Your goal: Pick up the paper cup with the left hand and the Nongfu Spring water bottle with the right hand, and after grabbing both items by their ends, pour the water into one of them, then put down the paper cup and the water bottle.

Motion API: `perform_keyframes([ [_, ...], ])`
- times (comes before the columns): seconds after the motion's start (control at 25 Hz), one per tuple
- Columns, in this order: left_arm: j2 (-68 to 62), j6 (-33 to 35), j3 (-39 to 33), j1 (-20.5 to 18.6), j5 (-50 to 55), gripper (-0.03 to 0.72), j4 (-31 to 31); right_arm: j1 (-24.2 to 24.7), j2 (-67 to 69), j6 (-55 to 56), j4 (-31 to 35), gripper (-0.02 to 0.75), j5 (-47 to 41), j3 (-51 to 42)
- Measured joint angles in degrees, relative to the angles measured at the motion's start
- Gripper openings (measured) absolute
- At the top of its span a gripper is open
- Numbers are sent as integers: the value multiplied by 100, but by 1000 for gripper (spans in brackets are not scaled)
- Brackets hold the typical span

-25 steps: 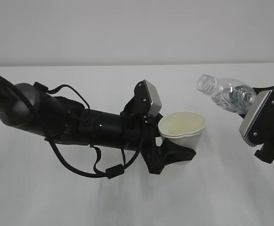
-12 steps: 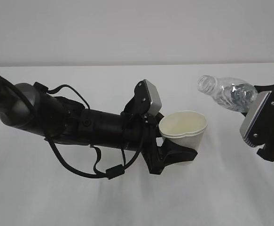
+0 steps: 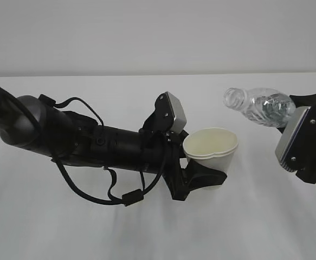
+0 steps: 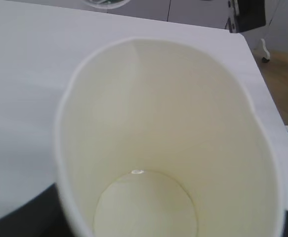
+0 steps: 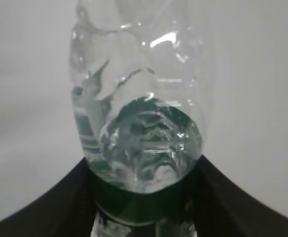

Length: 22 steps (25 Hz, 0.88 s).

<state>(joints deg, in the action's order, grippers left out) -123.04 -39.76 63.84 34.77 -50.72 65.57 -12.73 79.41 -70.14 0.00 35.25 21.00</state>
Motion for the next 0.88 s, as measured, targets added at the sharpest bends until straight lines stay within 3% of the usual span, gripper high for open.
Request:
perform_keyframes([
  [0.88,0,0,0,0,11,463,0,0,0,-896,-108,405,3,0],
])
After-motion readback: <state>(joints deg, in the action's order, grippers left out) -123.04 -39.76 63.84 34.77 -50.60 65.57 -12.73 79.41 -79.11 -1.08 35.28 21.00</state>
